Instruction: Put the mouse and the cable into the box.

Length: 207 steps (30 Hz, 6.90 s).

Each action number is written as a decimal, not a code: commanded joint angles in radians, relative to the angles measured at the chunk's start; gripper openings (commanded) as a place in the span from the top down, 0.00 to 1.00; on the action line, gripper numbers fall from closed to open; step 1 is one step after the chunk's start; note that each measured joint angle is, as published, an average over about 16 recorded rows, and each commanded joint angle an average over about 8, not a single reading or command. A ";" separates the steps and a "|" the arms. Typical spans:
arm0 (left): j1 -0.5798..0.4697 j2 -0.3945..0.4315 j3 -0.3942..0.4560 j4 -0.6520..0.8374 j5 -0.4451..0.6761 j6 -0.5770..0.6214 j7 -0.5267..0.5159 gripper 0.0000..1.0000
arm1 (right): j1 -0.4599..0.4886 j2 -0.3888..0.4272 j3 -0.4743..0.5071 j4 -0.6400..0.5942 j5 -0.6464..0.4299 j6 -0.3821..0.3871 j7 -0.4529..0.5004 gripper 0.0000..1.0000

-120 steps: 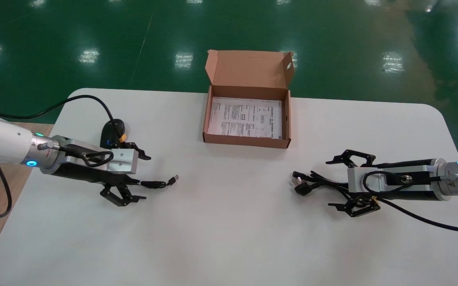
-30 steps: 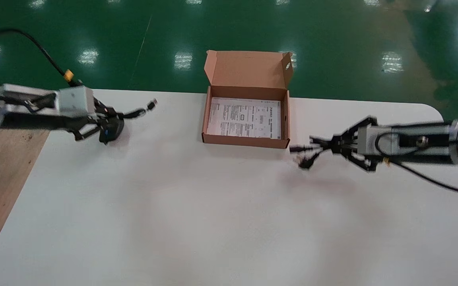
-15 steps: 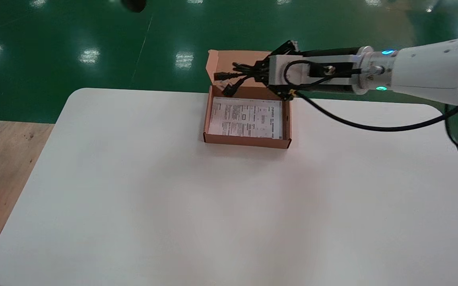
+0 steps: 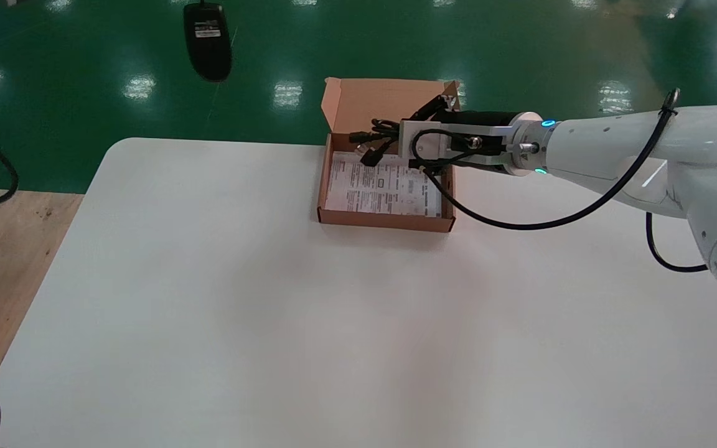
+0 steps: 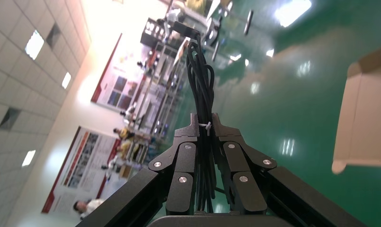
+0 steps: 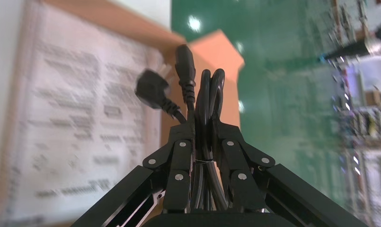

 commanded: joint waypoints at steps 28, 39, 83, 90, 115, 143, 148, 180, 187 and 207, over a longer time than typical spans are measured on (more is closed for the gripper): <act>-0.040 0.002 0.016 0.123 0.028 0.008 0.074 1.00 | -0.100 -0.006 -0.203 0.147 0.144 0.088 0.140 0.00; -0.060 0.028 0.040 0.152 0.061 0.043 0.052 1.00 | -0.087 -0.002 -0.273 0.147 0.197 0.117 0.165 0.00; 0.121 0.287 0.174 0.021 0.082 0.012 -0.104 1.00 | 0.117 0.344 -0.275 -0.097 0.224 -0.223 0.058 0.00; 0.151 0.292 0.186 0.072 0.073 0.017 -0.113 1.00 | 0.127 0.348 -0.276 -0.101 0.223 -0.271 0.054 0.00; 0.312 0.305 0.275 -0.005 0.006 -0.220 -0.521 0.06 | 0.171 0.415 -0.300 -0.121 0.189 -0.347 0.056 0.00; 0.338 0.263 0.254 -0.062 -0.011 -0.184 -0.563 0.00 | 0.093 0.445 -0.251 -0.002 0.242 -0.374 0.161 0.00; 0.381 0.203 0.221 -0.147 -0.042 -0.134 -0.627 0.00 | 0.024 0.473 -0.207 0.104 0.290 -0.399 0.254 0.00; 0.668 -0.198 0.006 -0.720 -0.249 0.200 -1.042 0.00 | -0.421 0.652 0.074 0.788 0.597 -0.558 0.854 0.00; 0.731 -0.286 -0.041 -0.846 -0.294 0.274 -1.133 0.00 | -0.519 0.691 0.135 0.939 0.664 -0.593 0.986 0.00; 0.869 -0.477 -0.143 -1.119 -0.395 0.434 -1.320 0.00 | -0.678 0.754 0.236 1.186 0.775 -0.651 1.191 0.00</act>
